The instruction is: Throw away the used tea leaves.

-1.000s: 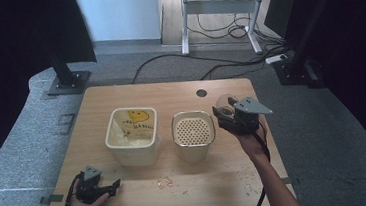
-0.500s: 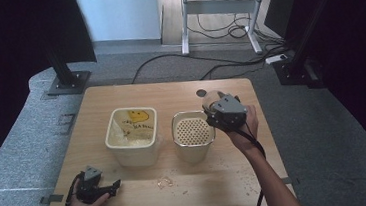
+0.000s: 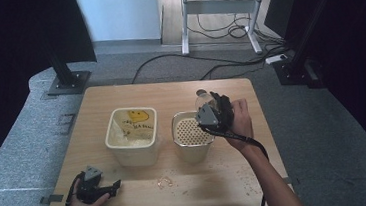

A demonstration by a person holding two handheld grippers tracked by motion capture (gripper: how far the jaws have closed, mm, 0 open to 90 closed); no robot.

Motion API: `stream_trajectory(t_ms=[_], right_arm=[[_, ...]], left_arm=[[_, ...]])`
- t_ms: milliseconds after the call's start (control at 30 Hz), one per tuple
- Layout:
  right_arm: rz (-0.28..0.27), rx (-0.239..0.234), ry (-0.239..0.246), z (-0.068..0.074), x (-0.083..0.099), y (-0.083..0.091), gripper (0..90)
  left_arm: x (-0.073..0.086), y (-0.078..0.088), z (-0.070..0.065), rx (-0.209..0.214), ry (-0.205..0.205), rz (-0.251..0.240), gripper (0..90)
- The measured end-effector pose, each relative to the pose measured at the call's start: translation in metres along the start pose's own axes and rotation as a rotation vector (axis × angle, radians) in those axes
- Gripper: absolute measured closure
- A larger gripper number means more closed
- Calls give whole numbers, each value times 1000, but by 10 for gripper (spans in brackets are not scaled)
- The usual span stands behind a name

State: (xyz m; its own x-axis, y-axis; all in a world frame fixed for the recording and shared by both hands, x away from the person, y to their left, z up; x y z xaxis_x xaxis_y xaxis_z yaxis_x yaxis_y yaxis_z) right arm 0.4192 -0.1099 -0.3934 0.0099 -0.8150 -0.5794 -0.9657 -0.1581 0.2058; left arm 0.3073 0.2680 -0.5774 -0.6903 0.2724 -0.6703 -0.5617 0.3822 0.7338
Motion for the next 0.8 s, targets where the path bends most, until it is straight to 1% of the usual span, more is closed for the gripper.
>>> stream_trajectory(t_ms=[100,133,200,300,367,400,533,600,800], right_arm=[[0,27,82,5,0,-2,355],[2,40,131,7,0,-3,354],[8,60,212,10,0,-5,353],[18,89,356,16,0,-9,352],[31,109,437,20,1,-11,352],[31,119,494,22,1,-13,352],[33,149,609,28,0,-14,354],[28,164,660,32,1,-15,356],[27,222,857,41,-1,-18,359]], left_arm=[[0,0,0,0,-3,2,155],[0,0,-1,0,-4,3,155],[0,-1,-1,0,-4,4,155],[0,-1,-1,0,-4,5,155],[0,-1,-1,0,-3,6,155],[0,-1,-1,0,-3,6,155],[0,-1,0,0,-2,5,155],[0,-1,0,0,-2,6,155],[0,-1,0,0,1,7,155]])
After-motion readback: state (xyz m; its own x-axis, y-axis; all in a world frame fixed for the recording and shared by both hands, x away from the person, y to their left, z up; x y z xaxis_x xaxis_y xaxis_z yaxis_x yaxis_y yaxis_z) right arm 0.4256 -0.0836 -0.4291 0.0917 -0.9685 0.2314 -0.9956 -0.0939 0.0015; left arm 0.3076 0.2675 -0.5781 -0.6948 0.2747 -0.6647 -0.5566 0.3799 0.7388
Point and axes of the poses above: each handheld gripper's, and its own axes: y roughly backward along the jaws, x roughly out of its underside, z roughly to its left, the point moved 5 cm from there along -y, roughly forward along the jaws, and after that the axes turned 4 degrees about x, right-handed, at the moved point
